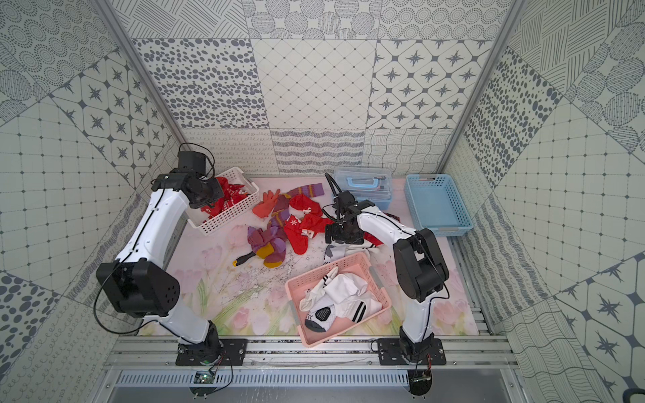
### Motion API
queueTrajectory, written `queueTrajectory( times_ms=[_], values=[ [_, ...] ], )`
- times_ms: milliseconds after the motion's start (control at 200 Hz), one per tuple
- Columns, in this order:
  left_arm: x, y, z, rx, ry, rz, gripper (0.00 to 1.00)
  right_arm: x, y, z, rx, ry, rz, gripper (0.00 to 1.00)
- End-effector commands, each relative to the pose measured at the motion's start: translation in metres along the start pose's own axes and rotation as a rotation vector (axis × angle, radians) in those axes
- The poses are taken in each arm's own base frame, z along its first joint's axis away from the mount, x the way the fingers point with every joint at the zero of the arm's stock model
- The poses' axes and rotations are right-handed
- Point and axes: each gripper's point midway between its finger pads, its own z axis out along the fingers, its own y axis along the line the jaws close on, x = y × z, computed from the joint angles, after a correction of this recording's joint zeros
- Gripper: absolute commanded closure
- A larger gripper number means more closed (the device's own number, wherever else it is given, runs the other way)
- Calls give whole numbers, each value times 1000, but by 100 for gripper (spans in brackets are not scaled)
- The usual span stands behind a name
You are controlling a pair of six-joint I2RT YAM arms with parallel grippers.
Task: Sort the socks into the basket by color
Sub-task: Place the sock in the bin.
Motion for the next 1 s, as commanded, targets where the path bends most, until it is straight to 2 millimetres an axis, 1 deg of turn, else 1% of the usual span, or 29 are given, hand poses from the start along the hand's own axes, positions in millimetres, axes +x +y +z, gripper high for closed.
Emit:
queueTrajectory(
  times_ms=[0,165,220,280,350,450,495,570,650,770,885,995],
  values=[
    [-42,6,38,-21,-53,72,100,8,4,-11,-12,10,-28,2],
    [-62,11,82,-64,-42,106,100,13,3,-12,-14,18,-25,2],
    [-65,9,99,-65,-28,116,100,15,3,-12,-13,24,-25,2],
    [-64,8,116,-71,2,125,100,16,2,-12,-9,24,-21,2],
    [-58,6,137,-69,37,130,100,16,2,-12,-7,28,-21,2],
    [-43,7,164,-80,89,128,100,15,2,-13,-5,30,-22,2],
    [-33,8,176,-86,120,127,100,14,2,-13,-4,29,-21,2],
    [-19,8,191,-81,161,123,100,15,1,-13,1,32,-22,2],
    [-4,7,202,-67,202,113,100,16,-1,-10,7,38,-19,2],
    [13,5,211,-41,237,102,99,13,-1,-6,15,37,-18,2],
    [25,7,216,-39,258,100,90,9,-1,-2,22,40,-18,2],
    [27,8,212,-31,247,100,84,7,-3,4,35,44,-15,2]
  ],
)
